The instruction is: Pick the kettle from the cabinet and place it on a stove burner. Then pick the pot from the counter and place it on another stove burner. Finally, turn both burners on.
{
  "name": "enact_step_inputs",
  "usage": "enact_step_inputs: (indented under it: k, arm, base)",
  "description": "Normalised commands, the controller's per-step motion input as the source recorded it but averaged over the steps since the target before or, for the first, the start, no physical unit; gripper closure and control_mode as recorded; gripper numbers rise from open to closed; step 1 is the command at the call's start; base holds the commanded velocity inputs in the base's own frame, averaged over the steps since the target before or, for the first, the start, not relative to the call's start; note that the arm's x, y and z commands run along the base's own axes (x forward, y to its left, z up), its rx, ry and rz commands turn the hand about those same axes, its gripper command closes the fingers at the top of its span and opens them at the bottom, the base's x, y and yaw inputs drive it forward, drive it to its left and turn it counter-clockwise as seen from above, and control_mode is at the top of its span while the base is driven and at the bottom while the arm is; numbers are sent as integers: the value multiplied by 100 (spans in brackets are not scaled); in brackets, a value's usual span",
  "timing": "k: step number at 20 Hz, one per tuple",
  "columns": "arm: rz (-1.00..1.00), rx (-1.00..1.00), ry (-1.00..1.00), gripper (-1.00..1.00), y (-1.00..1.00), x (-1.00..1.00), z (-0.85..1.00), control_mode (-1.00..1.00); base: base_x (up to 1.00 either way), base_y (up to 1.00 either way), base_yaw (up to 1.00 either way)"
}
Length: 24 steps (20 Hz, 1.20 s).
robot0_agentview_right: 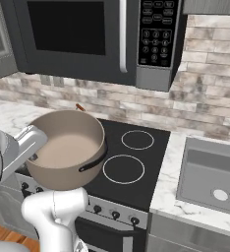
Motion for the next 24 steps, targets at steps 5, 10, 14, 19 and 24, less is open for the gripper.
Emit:
enact_step_inputs:
  k: [5, 10, 14, 19, 24]
  arm:
    - [0, 0, 0, 100, 0, 0, 0, 100]
    - [0, 0, 0, 100, 0, 0, 0, 100]
    - [0, 0, 0, 100, 2, 27, 0, -100]
    - [0, 0, 0, 100, 21, 57, -2, -100]
    - [1, 0, 0, 100, 26, 55, -2, -100]
  base:
    - [0, 0, 0]
    - [2, 0, 0]
    - [0, 0, 0]
    - [0, 0, 0]
    - [0, 0, 0]
